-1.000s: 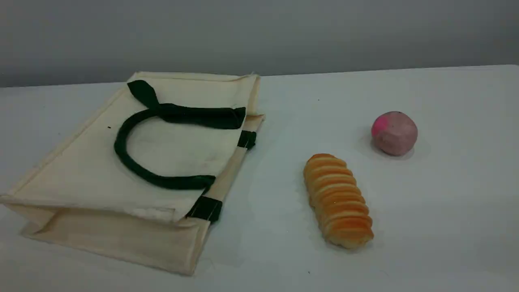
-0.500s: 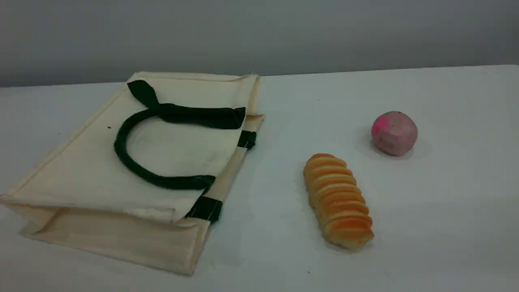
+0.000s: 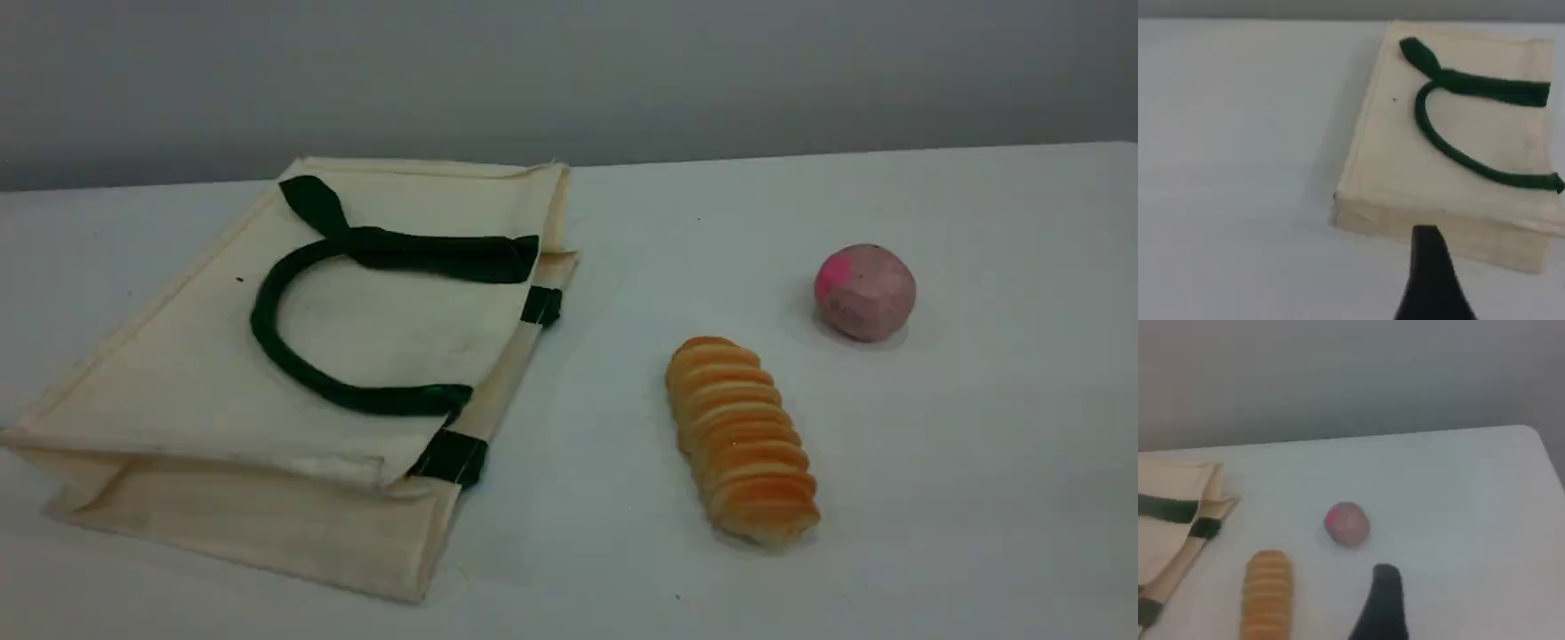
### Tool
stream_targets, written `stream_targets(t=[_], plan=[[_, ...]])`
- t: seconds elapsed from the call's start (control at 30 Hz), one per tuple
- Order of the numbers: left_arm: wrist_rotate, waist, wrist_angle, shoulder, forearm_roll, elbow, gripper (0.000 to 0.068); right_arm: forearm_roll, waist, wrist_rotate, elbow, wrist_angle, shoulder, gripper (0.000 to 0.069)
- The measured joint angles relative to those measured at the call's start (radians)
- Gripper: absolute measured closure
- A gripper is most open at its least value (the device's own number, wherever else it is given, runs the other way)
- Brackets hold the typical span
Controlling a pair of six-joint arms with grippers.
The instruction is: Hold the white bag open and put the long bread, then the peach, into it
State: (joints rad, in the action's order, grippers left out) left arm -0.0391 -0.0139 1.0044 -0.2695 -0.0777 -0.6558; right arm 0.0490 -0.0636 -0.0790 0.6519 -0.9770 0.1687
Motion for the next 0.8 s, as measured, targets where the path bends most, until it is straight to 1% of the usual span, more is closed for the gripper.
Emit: stream_targets(t=[0.17,0.43,0.6,0.73,0.8], plan=[[0.0,0.0,-0.022,-0.184,-0.001,-0.064,0.026,0.0,0.0,0.0,0.084,0.018,0.157,0.0106],[0.0,0.0,-0.15,-0.51,-0.01,-0.154,0.026,0.0,0.0,0.006,0.242,0.039,0.414,0.0106],[0.0,0.0,-0.149,-0.72,-0.01,-0.254,0.026,-0.004,0.002,0.006,0.329,0.063,0.561,0.0106],[0.0,0.0,-0.157,-0.877,-0.009,-0.317,0.026,-0.004,0.003,0.011,0.376,0.075,0.67,0.0106],[0.0,0.0,-0.181,-0.949,-0.008,-0.342,0.026,-0.004,0.003,0.022,0.392,0.09,0.721,0.0106]])
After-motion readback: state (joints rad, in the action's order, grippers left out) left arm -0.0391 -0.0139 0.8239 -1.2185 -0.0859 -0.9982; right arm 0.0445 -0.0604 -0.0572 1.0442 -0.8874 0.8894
